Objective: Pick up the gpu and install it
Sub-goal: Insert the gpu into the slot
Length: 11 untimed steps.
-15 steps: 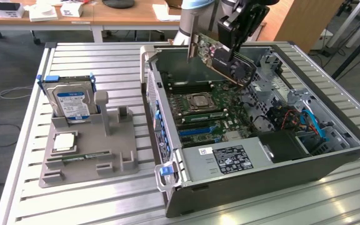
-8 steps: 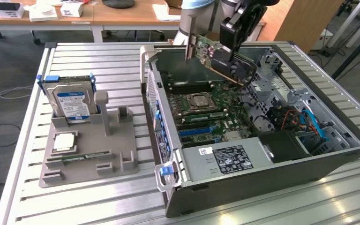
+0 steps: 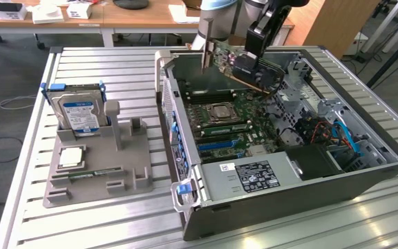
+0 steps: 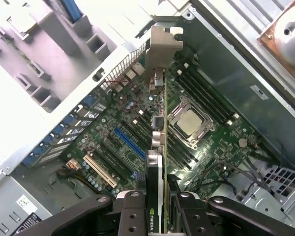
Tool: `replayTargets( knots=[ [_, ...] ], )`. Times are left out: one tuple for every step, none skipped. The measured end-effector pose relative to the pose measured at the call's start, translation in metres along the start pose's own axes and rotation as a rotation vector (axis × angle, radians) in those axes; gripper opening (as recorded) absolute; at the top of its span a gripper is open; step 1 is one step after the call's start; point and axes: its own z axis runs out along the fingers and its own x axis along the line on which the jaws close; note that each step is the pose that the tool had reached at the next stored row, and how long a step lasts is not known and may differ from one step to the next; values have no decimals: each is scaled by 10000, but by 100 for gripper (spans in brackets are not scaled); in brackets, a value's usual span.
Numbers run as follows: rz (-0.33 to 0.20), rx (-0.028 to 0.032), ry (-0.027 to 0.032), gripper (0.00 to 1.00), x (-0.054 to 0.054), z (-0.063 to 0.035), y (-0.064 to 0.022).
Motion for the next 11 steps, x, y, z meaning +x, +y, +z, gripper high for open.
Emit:
replayTargets(
  knots=[
    [-138,-6,12,27,-1,1,-1],
    [-278,-12,26,27,-2,2,-2],
    [-416,-18,39,27,-2,2,-2],
    [-550,-24,51,27,-3,3,-3],
    [-689,-30,64,27,-4,4,-4],
    [-827,-36,77,27,-5,5,-5],
    [-979,-43,91,27,-5,6,-6],
    [-1117,-49,104,27,-6,7,-6],
    [-1257,-55,117,27,-7,8,-7],
    [-1396,-61,129,27,-7,8,-8],
    [-1535,-67,142,27,-8,9,-9]
  ],
)
